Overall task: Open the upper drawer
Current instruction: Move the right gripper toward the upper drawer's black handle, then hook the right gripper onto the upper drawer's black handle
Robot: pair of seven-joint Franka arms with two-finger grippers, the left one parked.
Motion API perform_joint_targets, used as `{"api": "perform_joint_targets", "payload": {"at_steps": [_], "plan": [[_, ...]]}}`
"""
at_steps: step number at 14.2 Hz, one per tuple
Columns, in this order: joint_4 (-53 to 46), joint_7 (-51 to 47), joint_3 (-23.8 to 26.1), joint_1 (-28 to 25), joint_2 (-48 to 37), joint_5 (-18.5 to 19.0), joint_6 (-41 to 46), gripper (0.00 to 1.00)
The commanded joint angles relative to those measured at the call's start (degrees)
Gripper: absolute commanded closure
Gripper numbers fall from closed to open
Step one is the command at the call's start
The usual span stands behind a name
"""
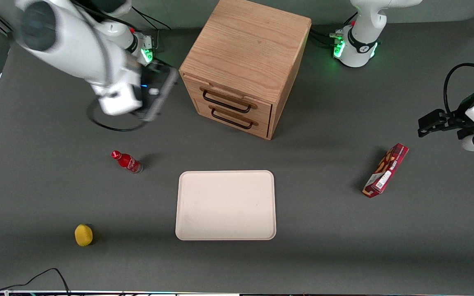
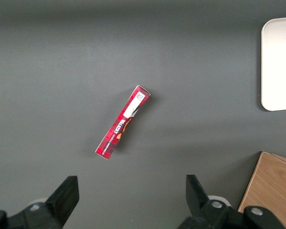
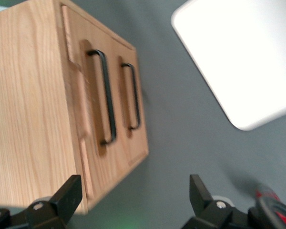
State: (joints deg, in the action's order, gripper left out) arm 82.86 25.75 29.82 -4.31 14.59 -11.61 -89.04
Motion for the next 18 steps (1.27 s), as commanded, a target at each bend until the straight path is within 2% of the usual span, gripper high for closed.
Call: {"api": "perform_joint_targets", "payload": {"at_steps": [1,7,12,14,18], "plan": [[-2.18,1.59,1.11,-1.13,7.28,-0.34,-3.5,0.0],[3.0,-0.16,1.2,-4.56,10.46,0.01,-11.77,0.0],[7.83,-2.1,3.49,-4.83,9.76,0.1,-15.98,0.0],[9.59,-2.37,4.36,-4.83,9.85,1.23,-18.18,0.0],[11.61,-2.37,4.45,-4.83,10.11,1.68,-20.38,0.0]]}}
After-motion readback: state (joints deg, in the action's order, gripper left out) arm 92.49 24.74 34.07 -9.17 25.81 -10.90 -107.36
